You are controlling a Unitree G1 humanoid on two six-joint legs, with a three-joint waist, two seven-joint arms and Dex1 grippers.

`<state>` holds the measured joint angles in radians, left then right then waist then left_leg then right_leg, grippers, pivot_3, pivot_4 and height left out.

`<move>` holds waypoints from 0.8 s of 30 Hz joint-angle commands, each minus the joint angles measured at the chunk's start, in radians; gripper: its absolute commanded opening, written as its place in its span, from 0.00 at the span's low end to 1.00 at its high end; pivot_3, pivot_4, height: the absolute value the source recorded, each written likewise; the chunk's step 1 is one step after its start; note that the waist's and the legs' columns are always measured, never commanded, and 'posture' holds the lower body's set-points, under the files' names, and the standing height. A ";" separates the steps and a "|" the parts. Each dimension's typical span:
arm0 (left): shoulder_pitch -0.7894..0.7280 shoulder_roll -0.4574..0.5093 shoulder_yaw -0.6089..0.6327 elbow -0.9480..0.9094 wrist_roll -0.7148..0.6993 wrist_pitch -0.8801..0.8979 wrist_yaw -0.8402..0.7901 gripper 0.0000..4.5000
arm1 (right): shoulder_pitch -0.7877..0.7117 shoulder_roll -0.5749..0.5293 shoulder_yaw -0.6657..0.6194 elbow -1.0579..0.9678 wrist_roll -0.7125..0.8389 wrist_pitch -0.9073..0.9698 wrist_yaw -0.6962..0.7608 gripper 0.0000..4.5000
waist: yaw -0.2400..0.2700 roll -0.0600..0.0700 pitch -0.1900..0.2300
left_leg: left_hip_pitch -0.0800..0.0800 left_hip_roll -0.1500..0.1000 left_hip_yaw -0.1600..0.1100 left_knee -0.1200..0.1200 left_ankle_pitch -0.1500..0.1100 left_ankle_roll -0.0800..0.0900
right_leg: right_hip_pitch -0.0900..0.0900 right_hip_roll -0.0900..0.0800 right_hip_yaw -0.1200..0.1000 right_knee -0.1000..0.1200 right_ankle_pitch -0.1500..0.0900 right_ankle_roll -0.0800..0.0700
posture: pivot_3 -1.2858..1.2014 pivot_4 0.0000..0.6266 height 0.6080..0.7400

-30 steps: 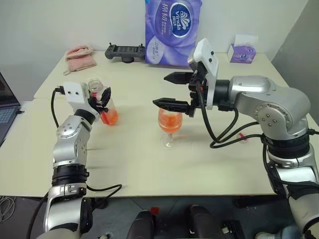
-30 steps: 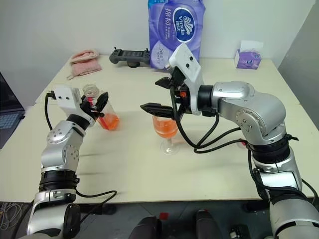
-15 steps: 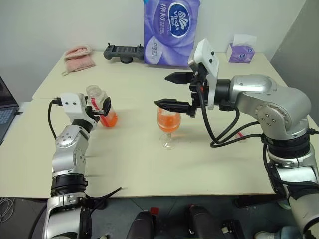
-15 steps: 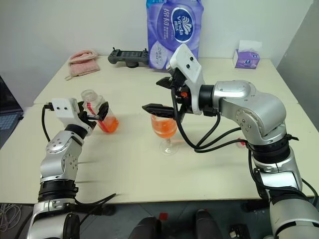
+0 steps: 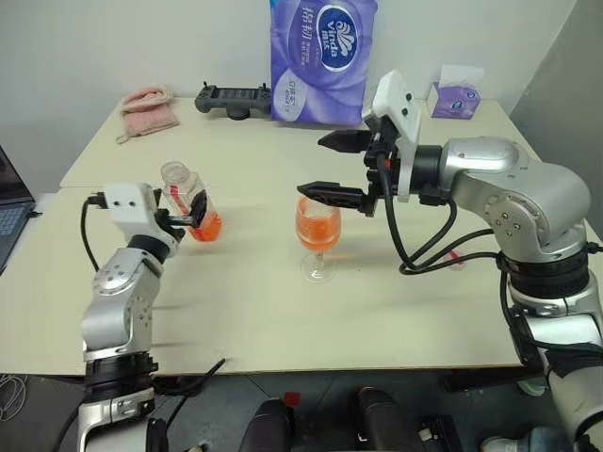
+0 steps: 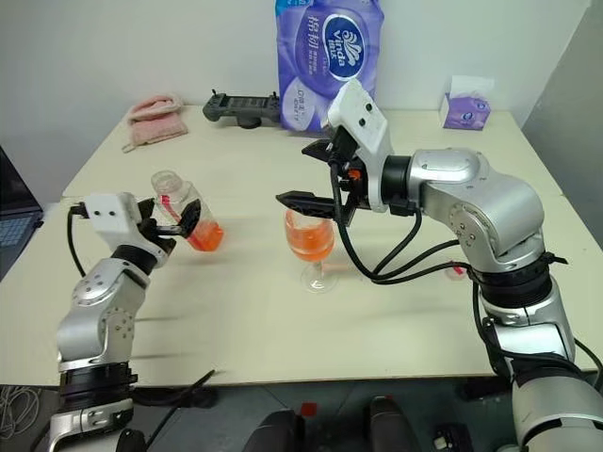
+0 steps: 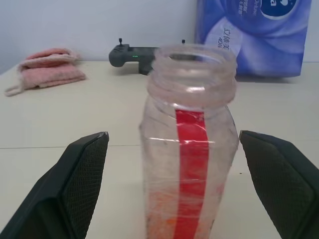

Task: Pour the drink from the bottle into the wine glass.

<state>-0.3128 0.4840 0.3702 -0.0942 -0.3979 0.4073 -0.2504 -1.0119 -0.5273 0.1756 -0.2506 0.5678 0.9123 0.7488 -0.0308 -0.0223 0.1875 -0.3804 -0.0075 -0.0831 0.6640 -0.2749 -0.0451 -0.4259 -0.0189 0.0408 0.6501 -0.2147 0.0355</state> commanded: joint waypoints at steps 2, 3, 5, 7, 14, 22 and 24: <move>0.016 0.069 0.109 -0.120 -0.044 0.052 0.009 0.99 | -0.013 -0.023 -0.039 0.004 -0.018 -0.044 0.027 1.00 | -0.001 0.000 0.000 | 0.000 0.000 0.000 0.000 0.000 0.000 | 0.000 0.000 0.000 0.000 0.000 0.000 | 0.52 0.24 1.00; 0.018 0.105 0.120 -0.146 -0.087 0.076 -0.049 0.99 | -0.009 -0.039 -0.049 0.006 -0.017 -0.047 0.038 1.00 | -0.001 0.000 0.000 | 0.000 0.000 0.000 0.000 0.000 0.000 | 0.000 0.000 0.000 -0.001 0.000 0.000 | 0.52 0.24 1.00; 0.006 0.175 0.145 -0.200 -0.233 0.156 -0.184 0.99 | 0.011 -0.082 -0.095 0.006 0.006 -0.049 0.072 1.00 | 0.002 0.000 0.000 | 0.000 0.000 0.000 0.000 0.000 0.000 | 0.000 0.000 0.000 -0.001 0.000 0.000 | 0.52 0.24 1.00; -0.019 0.254 0.165 -0.237 -0.381 0.249 -0.294 0.99 | 0.050 -0.129 -0.166 -0.008 0.062 -0.048 0.126 1.00 | 0.007 -0.001 0.000 | -0.002 0.000 -0.001 0.000 0.000 0.000 | 0.000 0.000 -0.001 -0.003 0.000 0.000 | 0.52 0.24 1.00; -0.094 0.499 0.118 -0.179 -0.471 0.356 -0.503 0.99 | 0.263 -0.294 -0.331 -0.055 0.205 -0.032 0.281 1.00 | -0.004 0.001 0.002 | 0.001 -0.001 0.003 -0.001 -0.001 0.001 | 0.003 -0.001 0.002 -0.005 -0.001 0.001 | 0.52 0.24 1.00; -0.165 0.513 0.108 -0.070 -0.466 0.330 -0.601 0.99 | 0.291 -0.289 -0.331 -0.044 0.177 -0.055 0.224 1.00 | -0.021 0.001 0.002 | 0.005 0.005 0.004 -0.004 -0.001 0.001 | 0.002 0.007 0.003 -0.002 -0.006 0.001 | 0.52 0.24 1.00; -0.126 0.561 0.130 -0.065 -0.482 0.360 -0.680 0.99 | 0.310 -0.303 -0.357 -0.053 0.207 -0.040 0.239 1.00 | -0.021 0.001 0.002 | 0.001 0.004 0.003 -0.003 -0.001 0.001 | 0.000 0.006 0.003 -0.002 -0.003 -0.003 | 0.52 0.24 1.00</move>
<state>-0.4370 0.9988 0.4608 -0.1510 -0.8589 0.7586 -0.8791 -0.7077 -0.8130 -0.1341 -0.2790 0.7446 0.8795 0.9813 -0.0513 -0.0216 0.1893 -0.3807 -0.0037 -0.0797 0.6616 -0.2758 -0.0438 -0.4267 -0.0128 0.0433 0.6470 -0.2179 0.0324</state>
